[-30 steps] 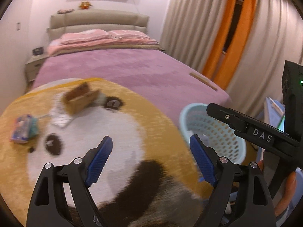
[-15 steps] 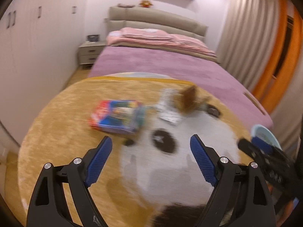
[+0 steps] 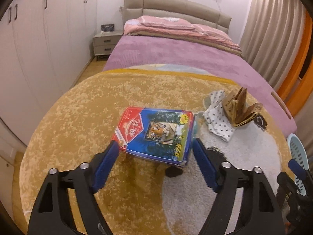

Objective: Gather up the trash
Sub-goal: 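Grasp the tiger-print card box with the left tool while the right tool grasps the cardboard piece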

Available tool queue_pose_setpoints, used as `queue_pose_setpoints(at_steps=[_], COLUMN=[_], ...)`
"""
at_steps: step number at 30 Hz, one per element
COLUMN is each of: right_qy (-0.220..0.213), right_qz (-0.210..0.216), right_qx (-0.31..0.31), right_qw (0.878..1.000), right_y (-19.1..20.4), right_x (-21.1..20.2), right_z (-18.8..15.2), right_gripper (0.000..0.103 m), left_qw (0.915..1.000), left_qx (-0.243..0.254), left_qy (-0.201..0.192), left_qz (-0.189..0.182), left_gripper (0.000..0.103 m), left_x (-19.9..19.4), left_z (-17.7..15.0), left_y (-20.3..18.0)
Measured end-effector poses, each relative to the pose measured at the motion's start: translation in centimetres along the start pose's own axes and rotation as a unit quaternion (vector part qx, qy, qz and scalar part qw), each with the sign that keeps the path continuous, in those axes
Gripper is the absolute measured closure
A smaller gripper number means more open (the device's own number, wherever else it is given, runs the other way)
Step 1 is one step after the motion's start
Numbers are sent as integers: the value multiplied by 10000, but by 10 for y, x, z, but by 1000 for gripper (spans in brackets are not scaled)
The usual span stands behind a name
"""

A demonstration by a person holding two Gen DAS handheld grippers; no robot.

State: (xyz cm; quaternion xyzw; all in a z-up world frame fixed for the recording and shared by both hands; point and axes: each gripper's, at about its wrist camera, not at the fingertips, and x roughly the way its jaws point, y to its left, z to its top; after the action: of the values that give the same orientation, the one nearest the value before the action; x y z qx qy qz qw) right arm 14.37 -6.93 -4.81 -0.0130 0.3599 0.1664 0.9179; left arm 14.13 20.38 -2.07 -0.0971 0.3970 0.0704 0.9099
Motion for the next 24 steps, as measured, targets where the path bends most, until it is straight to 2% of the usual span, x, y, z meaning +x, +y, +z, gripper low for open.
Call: queue_pose_setpoints(at_steps=[7,12,14,17,18,20,24], right_qy=[3,-14,-4,-4,10,60,104], right_qz=[38,24,10,-29,-8,66,376], right_qx=[1,-52,-83,-133,-175,-247,-176], right_qw=[10000,10000,10000,9999,9998,9997,9991], right_y=[0,2,4,6,8,12,16], right_x=[0,0,0,0,0,2,2], right_z=[1,0,0,0,1,4,19], right_gripper=[31,30,29,29,29,29,29], left_qw=[9999,9989,9988,9989,9985,9980,9956], left_qx=[-53,-199,-280,-414,-482,-599,-895], left_qy=[13,132,198,229,201,158,255], left_qz=[100,410,350,-45,-144,-142,68], left_gripper=[36,37,37,32,26,20,20], left_x=[-22,-35,-39,-43,-43,-38,-9], left_z=[-15,-30,-37,-36,-34,-25,-7], left_y=[27,62,74,78,77,72,65])
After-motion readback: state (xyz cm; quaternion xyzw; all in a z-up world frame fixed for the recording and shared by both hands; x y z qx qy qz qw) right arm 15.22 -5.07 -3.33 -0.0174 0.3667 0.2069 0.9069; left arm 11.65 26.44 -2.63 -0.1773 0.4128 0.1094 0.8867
